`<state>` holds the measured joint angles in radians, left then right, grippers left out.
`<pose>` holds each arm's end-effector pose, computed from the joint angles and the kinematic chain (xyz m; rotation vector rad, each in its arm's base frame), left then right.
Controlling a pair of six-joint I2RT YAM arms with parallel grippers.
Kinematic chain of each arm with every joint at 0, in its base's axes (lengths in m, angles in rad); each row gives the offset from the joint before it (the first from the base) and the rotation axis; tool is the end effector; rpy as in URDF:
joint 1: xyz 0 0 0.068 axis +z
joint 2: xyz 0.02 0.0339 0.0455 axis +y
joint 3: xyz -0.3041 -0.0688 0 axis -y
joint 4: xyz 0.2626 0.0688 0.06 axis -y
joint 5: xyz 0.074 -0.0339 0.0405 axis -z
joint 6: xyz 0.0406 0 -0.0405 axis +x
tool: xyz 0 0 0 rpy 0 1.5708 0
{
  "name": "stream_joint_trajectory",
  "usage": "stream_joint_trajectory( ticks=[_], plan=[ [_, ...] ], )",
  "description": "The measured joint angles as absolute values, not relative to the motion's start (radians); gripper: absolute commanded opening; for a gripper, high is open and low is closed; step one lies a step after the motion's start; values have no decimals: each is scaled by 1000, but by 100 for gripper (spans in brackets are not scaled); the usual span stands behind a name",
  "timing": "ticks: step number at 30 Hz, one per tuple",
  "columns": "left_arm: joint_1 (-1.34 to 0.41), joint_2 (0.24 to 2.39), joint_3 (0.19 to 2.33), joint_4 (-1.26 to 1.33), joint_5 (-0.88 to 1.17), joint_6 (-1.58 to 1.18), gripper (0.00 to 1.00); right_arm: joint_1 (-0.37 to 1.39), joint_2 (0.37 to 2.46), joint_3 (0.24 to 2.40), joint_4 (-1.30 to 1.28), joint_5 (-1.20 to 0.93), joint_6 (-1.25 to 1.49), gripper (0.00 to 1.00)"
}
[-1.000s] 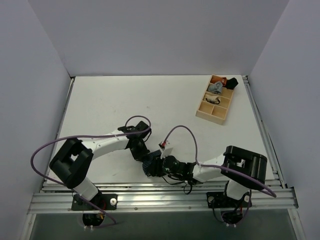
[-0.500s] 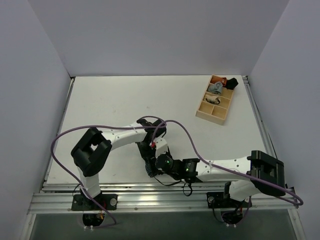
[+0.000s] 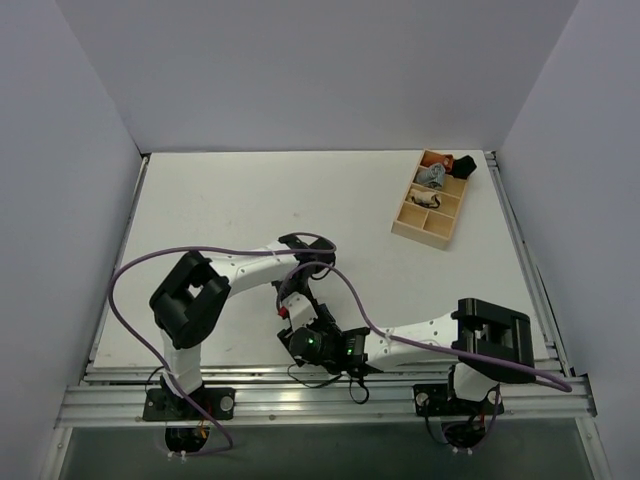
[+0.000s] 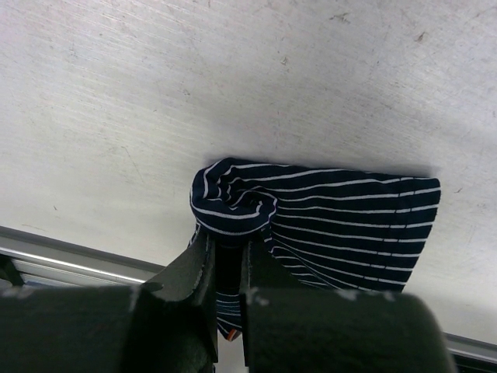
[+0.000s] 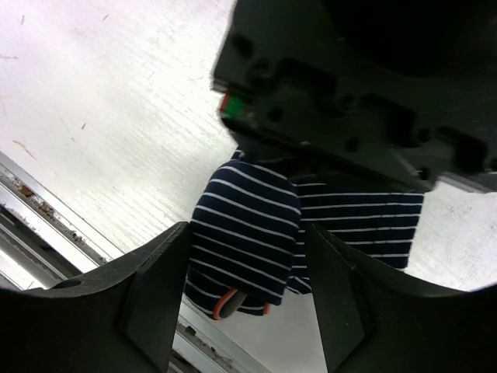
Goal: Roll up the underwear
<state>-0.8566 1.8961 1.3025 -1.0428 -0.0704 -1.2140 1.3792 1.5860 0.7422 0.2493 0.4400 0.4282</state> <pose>0.2386 -0.2708 0.1902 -0.5495 3.0623 0.1437 0.0809 0.3263 0.1992 -0.7559 2.0246 0.5984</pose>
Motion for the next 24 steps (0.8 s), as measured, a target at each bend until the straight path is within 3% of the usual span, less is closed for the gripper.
stream_joint_trajectory(
  ticks=[7, 9, 10, 11, 13, 15, 24],
  plan=[
    [-857, 1902, 1305, -1060, -56, -1217, 2, 1436, 1662, 758, 250, 503, 430, 55],
    [-857, 1902, 1304, -1064, -51, -1218, 2, 1441, 1684, 758, 252, 518, 439, 50],
    [-857, 1902, 1304, -1065, -50, -1218, 2, 1442, 1691, 760, 257, 530, 444, 44],
    [-857, 1902, 1301, -1066, -48, -1218, 2, 1443, 1694, 762, 258, 537, 449, 25],
    [-855, 1900, 1296, -1066, -46, -1219, 3, 1444, 1696, 761, 253, 553, 459, 7],
    [-850, 1887, 1280, -1059, -44, -1220, 5, 1443, 1693, 757, 256, 556, 476, 2],
    [-741, 1655, 1052, -939, 7, -1262, 51, 1355, 1619, 541, 637, 365, 653, 0]
  ],
)
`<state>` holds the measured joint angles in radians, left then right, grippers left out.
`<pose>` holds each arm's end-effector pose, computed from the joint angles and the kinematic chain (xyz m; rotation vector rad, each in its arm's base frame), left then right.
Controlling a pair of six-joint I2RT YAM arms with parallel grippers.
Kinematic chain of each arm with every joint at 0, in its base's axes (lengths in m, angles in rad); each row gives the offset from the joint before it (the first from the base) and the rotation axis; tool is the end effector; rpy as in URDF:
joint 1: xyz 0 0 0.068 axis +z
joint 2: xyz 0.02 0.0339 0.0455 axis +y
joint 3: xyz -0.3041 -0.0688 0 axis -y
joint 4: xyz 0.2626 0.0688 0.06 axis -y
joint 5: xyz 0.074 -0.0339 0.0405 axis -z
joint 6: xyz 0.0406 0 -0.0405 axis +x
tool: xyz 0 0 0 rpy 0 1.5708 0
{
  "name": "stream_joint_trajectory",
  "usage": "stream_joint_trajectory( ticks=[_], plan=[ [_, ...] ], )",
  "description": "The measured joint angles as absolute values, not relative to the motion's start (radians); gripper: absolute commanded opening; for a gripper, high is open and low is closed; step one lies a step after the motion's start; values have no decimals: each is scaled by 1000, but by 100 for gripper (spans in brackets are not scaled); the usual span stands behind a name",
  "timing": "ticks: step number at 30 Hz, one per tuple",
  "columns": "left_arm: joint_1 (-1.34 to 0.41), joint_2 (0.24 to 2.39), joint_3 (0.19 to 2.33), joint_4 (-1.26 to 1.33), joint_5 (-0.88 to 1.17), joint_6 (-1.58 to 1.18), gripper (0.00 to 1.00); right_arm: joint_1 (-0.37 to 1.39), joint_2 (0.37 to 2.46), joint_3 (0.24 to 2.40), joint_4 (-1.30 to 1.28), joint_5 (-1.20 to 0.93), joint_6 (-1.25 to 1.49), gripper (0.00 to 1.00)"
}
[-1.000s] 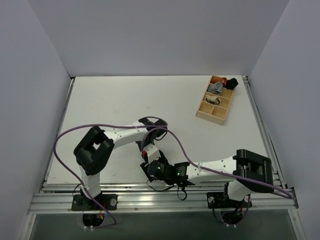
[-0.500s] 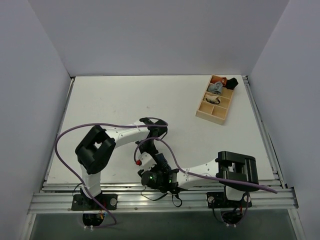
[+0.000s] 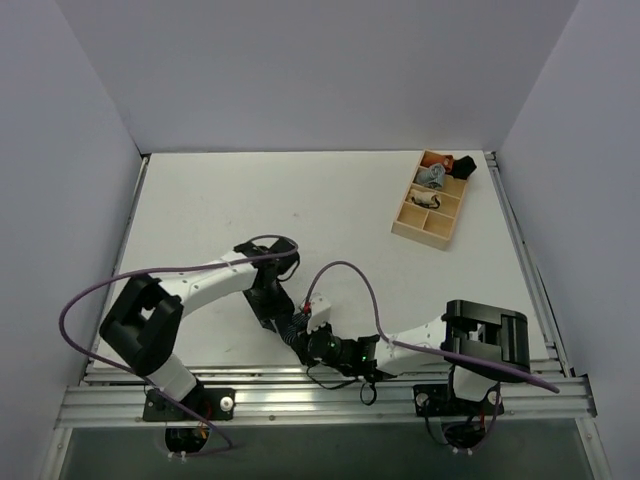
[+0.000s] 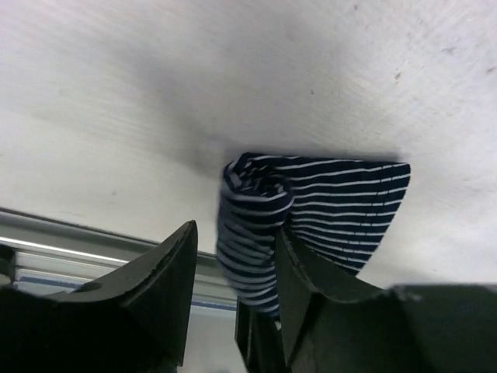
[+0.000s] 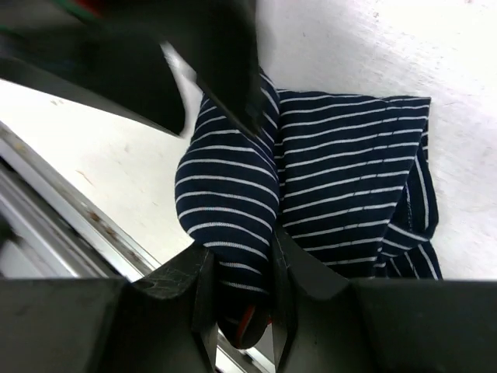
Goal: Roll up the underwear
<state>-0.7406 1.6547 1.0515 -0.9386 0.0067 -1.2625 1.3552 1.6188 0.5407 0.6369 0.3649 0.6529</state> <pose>0.2206 -0.2020 0.2024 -0.8077 3.0253 -0.0439 0.0811 0.3025 0.1665 -0.4895 2.0464 0.9102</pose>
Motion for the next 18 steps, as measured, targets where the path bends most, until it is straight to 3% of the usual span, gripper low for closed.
stream_joint_trajectory(
  ticks=[6, 18],
  plan=[
    [-675, 1446, 1006, -959, -55, -1243, 57, 1299, 1665, 443, 897, 270, 756, 0],
    [-708, 1427, 889, -833, -50, -1214, 60, 1271, 1774, 347, 1262, 191, 842, 1]
  ],
)
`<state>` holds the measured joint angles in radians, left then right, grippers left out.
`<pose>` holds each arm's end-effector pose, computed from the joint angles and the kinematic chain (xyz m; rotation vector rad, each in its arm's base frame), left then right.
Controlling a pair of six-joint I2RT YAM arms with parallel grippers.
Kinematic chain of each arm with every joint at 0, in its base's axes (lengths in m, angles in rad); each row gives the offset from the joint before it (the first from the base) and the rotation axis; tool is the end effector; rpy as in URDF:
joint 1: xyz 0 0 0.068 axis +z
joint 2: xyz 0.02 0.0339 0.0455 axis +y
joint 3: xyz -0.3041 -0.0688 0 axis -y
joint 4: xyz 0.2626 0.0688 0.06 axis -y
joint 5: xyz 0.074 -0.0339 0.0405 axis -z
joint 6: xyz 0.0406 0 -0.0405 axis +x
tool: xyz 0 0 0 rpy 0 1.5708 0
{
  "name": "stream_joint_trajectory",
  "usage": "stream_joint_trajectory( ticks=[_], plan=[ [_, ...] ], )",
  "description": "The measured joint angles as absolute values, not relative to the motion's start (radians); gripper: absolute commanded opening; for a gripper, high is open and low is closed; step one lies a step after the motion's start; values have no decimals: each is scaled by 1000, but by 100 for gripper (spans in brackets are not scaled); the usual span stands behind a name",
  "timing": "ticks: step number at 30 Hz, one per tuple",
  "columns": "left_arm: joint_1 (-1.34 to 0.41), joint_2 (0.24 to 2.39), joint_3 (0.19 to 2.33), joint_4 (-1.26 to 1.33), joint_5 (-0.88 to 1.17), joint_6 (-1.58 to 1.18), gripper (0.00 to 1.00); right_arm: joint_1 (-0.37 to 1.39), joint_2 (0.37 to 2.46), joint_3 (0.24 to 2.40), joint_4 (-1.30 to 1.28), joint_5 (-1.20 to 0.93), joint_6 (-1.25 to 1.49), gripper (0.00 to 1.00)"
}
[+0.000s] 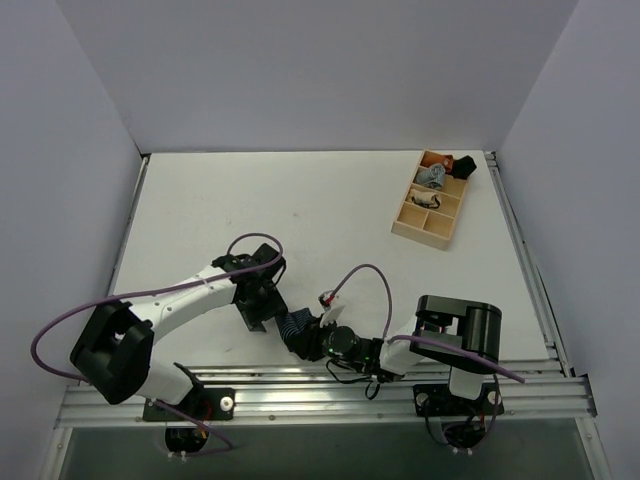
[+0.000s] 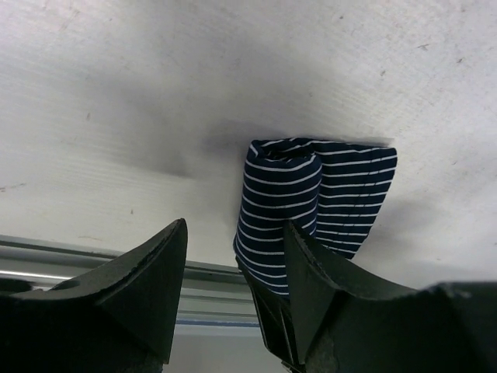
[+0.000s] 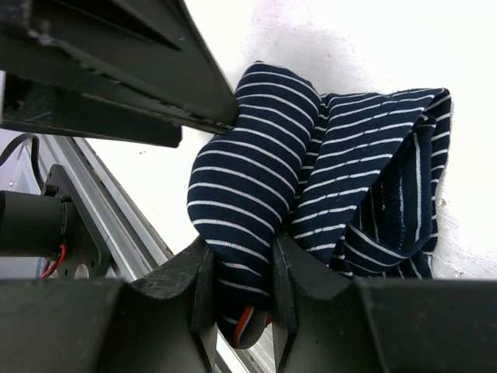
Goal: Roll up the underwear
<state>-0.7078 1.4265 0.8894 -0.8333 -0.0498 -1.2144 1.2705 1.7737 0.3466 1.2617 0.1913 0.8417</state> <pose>0.1954 -0.1645 0.2194 -0.7539 2.8824 -0.2031 0.0933 0.2753 0.1413 -0.2587 1.9287 1.3382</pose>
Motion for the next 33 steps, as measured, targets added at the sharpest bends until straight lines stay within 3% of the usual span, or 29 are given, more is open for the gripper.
stream_joint_trajectory(
  ticks=[7, 8, 12, 15, 24, 33],
  plan=[
    [-725, 1488, 889, -754, -47, -1189, 57, 1269, 1777, 349, 1272, 189, 844, 5],
    [-730, 1501, 890, -739, -46, -1187, 46, 1269, 1777, 350, 1271, 189, 844, 6],
    [-756, 1546, 905, -680, -38, -1169, 14, 1258, 1757, 360, 1225, 172, 845, 30],
    [-771, 1552, 912, -668, -44, -1157, 2, 1238, 1717, 363, 1162, 141, 845, 38],
    [-828, 1573, 943, -650, -96, -1155, 2, 1161, 1579, 414, 868, 22, 772, 46],
    [-873, 1621, 984, -630, -97, -1156, 2, 1144, 1466, 460, 588, 36, 704, 47]
  ],
)
